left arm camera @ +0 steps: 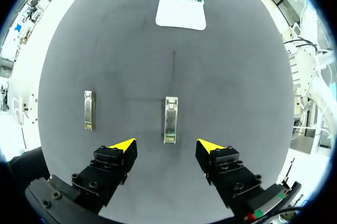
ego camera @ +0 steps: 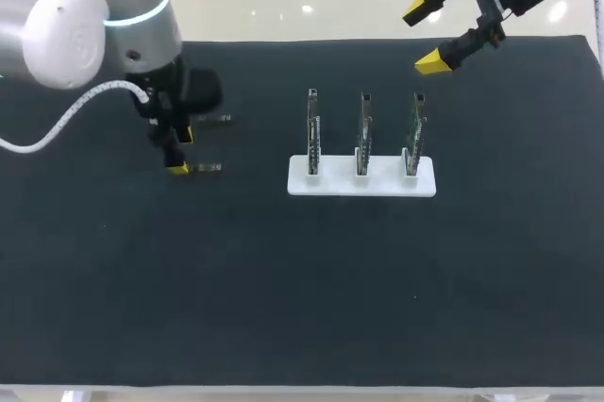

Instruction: Pick up the optical module with the left hand, and insert it into the network port with the right hand.

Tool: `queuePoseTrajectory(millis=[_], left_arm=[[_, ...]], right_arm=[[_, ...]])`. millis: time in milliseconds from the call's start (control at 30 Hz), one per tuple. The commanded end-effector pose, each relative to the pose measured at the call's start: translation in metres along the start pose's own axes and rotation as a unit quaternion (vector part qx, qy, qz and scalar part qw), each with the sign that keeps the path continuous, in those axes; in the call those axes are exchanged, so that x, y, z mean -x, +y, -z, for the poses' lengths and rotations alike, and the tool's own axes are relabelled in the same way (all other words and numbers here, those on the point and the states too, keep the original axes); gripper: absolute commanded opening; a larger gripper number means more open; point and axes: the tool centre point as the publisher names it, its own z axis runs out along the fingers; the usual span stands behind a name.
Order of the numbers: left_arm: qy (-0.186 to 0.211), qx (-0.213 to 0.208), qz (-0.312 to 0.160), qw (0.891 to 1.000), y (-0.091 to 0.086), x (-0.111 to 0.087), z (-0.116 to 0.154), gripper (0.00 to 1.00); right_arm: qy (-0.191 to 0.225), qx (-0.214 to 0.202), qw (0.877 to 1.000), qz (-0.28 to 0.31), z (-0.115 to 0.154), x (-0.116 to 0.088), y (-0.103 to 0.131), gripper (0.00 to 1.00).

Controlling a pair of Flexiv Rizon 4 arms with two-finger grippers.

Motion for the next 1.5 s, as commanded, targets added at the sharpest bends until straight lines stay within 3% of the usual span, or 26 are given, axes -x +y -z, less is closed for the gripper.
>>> queuePoseTrajectory(millis=[33, 1300, 1367, 1400, 1500], left_arm=[[-0.002, -0.005, -0.010, 1.000, 0.004, 0.004, -0.004, 1.00], [-0.006, 0.000, -0.019, 1.000, 0.000, 0.008, -0.022, 1.00], [-0.006, 0.000, -0.018, 1.000, 0.000, 0.008, -0.022, 0.97], [-0.006, 0.000, -0.018, 1.000, 0.000, 0.008, -0.022, 0.89], [-0.006, 0.000, -0.018, 1.000, -0.001, 0.007, -0.023, 0.81]], right_arm=[[-0.001, 0.000, 1.000, 0.000, 0.000, 0.000, 0.000, 1.00], [-0.001, 0.000, 1.000, 0.000, 0.000, 0.000, 0.000, 1.00], [-0.001, 0.000, 1.000, 0.000, 0.000, 0.000, 0.000, 1.00], [-0.001, 0.000, 1.000, 0.000, 0.000, 0.000, 0.000, 1.00], [-0.001, 0.000, 1.000, 0.000, 0.000, 0.000, 0.000, 1.00]])
